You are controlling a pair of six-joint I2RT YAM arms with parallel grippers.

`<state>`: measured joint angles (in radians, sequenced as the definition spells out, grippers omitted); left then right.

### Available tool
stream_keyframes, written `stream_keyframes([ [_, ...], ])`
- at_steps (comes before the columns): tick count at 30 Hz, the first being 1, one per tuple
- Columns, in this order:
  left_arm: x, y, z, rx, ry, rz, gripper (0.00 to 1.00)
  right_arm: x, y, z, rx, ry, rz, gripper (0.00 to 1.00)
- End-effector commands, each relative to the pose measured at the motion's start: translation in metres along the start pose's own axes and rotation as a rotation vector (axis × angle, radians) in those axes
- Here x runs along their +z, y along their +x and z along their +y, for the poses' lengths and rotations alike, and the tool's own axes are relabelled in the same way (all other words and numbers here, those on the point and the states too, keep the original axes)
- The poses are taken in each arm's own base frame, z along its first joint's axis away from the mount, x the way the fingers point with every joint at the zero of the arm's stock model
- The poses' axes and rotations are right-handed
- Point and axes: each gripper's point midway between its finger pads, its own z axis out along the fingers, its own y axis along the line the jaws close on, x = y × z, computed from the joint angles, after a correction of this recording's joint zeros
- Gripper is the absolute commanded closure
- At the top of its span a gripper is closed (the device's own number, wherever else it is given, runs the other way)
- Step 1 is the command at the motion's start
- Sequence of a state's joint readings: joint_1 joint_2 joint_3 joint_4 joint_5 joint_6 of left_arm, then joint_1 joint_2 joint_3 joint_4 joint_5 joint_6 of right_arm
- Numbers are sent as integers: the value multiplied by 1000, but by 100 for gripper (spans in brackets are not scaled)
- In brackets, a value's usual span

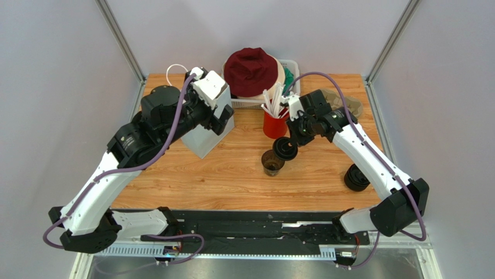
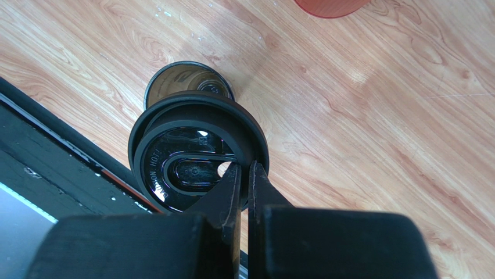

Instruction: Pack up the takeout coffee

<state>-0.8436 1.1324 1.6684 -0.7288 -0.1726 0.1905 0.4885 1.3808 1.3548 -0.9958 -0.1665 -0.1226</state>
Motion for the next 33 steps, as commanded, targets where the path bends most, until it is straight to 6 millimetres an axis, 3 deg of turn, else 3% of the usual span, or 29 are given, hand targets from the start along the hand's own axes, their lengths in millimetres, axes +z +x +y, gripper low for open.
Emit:
stream_keyframes([
  [1,32,-1,-13,-86,11,-56,3,1,-12,-5,56,-33,-55,100],
  [6,84,57,-45,-63,57,-93,5,4,-7,-12,112,-7,-38,100],
  [10,110,94,-47,-62,-17,-135,5,15,-8,-18,204,34,-30,100],
  [11,116,121,-55,-52,-12,-109,5,18,-8,-19,225,38,-27,100],
  [12,118,113,-52,-69,-28,-171,5,23,-9,-18,257,35,-19,100],
  [15,124,130,-60,-87,-19,-163,5,33,-11,-19,317,44,-6,100],
  [24,131,148,-64,-98,-32,-143,5,62,-3,-20,317,200,28,100],
  [33,138,159,-79,-63,-34,-124,5,54,4,-12,283,205,-65,100],
])
